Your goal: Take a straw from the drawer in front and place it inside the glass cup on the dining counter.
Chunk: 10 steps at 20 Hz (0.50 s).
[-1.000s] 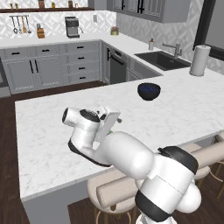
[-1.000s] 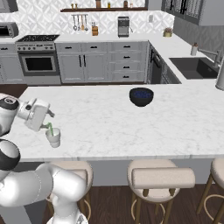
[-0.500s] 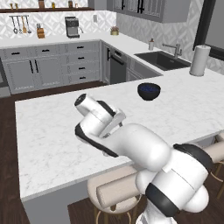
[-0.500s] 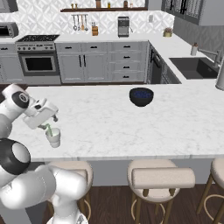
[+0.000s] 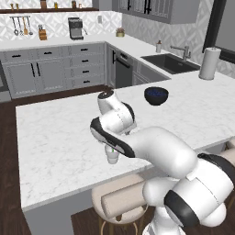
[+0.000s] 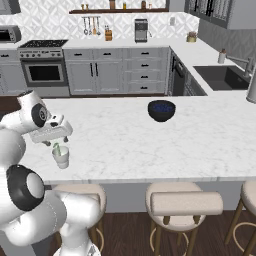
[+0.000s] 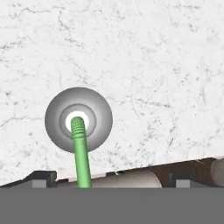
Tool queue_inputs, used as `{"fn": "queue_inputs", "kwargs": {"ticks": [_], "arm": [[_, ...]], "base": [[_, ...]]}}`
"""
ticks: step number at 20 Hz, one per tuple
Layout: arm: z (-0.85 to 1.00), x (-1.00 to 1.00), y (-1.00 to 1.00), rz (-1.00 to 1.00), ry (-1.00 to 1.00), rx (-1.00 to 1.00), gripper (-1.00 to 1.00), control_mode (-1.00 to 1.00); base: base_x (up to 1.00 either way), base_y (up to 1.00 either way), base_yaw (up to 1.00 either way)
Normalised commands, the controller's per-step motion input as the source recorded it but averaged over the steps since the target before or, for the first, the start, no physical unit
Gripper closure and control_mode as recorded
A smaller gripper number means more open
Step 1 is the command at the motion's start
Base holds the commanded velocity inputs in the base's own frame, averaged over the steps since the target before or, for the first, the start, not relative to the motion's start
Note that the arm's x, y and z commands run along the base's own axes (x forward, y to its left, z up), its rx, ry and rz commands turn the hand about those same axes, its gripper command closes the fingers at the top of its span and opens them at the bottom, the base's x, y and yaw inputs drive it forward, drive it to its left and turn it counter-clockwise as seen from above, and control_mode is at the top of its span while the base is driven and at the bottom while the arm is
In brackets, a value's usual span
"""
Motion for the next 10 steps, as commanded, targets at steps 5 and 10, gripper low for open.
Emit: {"fn": "queue_inputs", "kwargs": {"ticks": [5,10], "arm": [[-0.03,-0.02,0.0,0.04,0.0,0.28,-1.0,-1.0],[0.17,-0.71,0.0,0.05,-0.13,0.17,-1.0,-1.0]], "base": [[0.0,0.0,0.0],[0.0,0.0,0.0]]}}
